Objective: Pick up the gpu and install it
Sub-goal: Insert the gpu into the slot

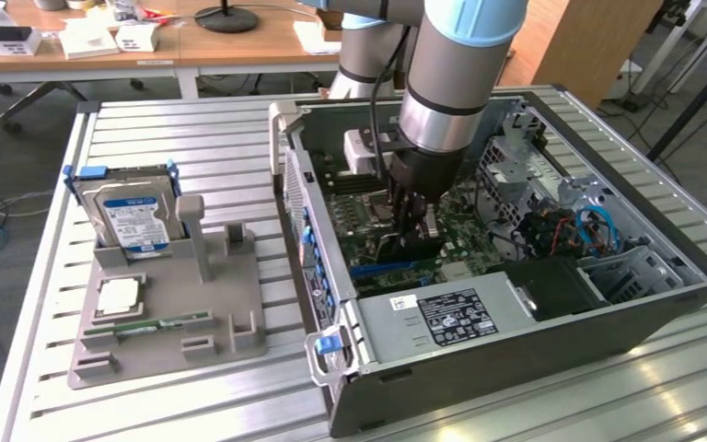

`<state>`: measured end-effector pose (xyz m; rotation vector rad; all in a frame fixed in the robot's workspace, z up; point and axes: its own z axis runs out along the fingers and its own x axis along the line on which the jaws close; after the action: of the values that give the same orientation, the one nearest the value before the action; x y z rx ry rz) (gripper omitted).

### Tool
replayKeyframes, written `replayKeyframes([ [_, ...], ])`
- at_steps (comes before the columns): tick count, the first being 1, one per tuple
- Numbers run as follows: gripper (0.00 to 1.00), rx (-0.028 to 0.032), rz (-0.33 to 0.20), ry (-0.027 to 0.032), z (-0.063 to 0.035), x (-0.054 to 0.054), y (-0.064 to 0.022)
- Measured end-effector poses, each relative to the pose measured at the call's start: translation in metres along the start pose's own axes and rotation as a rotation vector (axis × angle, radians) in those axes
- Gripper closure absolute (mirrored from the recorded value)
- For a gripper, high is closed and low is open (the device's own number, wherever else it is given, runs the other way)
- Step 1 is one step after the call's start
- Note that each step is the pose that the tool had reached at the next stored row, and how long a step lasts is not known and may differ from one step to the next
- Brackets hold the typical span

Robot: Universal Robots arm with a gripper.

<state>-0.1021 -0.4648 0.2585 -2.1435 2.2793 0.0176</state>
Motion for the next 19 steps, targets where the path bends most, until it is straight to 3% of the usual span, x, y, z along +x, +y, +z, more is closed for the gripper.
replayKeyframes([
  [13, 0.74, -0.0003, -0.017, -0.0002, 0.0001, 0.0000, -0.0001],
  [14, 0.74, -0.0004, -0.017, -0.0015, 0.0001, 0.0000, -0.0002],
  [18, 0.74, -0.0010, -0.019, -0.0180, 0.0001, 0.0000, -0.0002],
  [19, 0.74, -0.0010, -0.019, -0.0190, 0.0001, -0.0001, -0.0002],
])
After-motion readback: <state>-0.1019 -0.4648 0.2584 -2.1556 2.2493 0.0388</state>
